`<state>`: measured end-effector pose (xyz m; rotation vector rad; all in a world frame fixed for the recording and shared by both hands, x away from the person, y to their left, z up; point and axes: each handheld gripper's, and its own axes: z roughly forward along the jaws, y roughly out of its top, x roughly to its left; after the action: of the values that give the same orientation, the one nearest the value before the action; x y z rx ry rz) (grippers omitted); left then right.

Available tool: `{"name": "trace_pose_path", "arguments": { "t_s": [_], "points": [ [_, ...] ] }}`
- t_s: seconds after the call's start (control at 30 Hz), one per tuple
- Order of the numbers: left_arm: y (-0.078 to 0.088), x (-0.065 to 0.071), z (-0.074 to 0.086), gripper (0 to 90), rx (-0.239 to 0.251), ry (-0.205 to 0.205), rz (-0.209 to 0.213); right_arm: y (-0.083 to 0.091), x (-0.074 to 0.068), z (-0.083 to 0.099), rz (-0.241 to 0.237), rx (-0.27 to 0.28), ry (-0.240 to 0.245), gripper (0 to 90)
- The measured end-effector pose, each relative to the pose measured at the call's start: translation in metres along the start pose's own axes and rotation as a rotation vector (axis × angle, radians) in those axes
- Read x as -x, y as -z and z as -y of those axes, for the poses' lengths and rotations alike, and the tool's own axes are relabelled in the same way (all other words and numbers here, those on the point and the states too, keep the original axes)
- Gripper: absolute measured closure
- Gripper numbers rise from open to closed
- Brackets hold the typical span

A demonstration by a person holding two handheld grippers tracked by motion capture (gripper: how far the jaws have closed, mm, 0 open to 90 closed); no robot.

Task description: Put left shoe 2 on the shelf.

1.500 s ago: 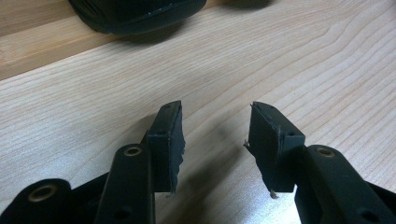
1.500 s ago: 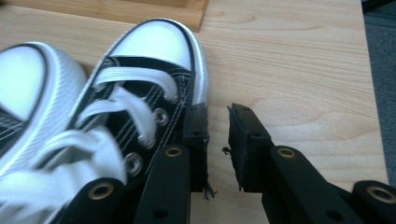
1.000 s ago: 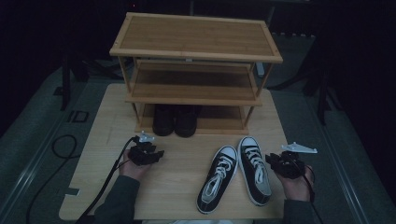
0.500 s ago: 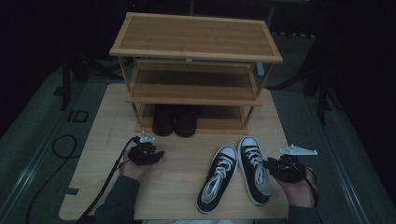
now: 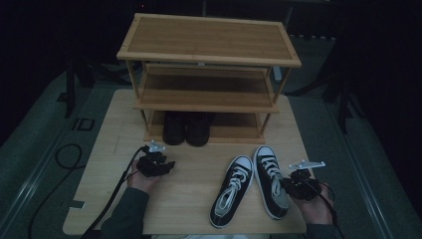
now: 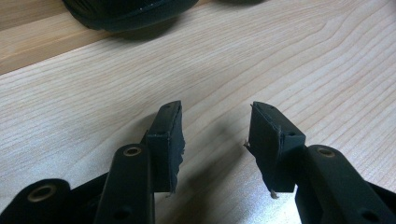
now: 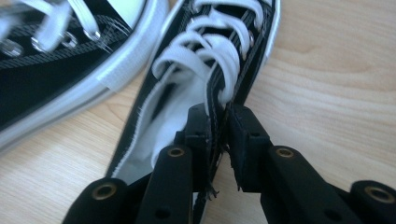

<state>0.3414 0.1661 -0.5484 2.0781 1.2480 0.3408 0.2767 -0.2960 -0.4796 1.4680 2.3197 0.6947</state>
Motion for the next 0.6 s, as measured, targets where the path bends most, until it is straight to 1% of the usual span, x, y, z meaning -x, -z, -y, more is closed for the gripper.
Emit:
{"name": "trace_pose_path", "arguments": {
  "t_s": [0.07,0.17,0.23,0.33,0.43,0.5,0.6],
  "points": [
    [0.000,0.000,0.000,54.9,0.001,0.000,0.000,-0.003,0.000,0.000,0.005,-0.015,0.005,80.4],
    [0.000,0.000,0.000,54.9,0.000,0.000,0.001,-0.007,-0.002,-0.003,0.030,-0.037,0.014,81.1],
    [0.000,0.000,0.000,54.9,0.000,-0.001,0.000,-0.010,-0.004,-0.005,0.057,-0.053,0.022,81.1],
    [0.000,0.000,0.000,54.9,0.000,0.000,0.000,-0.019,-0.006,-0.008,0.074,-0.073,0.031,81.6],
    [-0.001,0.000,0.000,54.9,0.000,0.000,0.001,-0.022,-0.001,-0.009,0.052,-0.069,0.016,84.6],
    [-0.001,0.000,0.000,54.9,0.000,0.001,0.002,-0.020,0.001,-0.009,0.058,-0.059,0.011,86.7],
    [-0.001,0.000,0.000,54.9,-0.004,-0.001,0.000,-0.020,0.005,-0.009,0.053,-0.051,-0.003,87.2]
  ]
}}
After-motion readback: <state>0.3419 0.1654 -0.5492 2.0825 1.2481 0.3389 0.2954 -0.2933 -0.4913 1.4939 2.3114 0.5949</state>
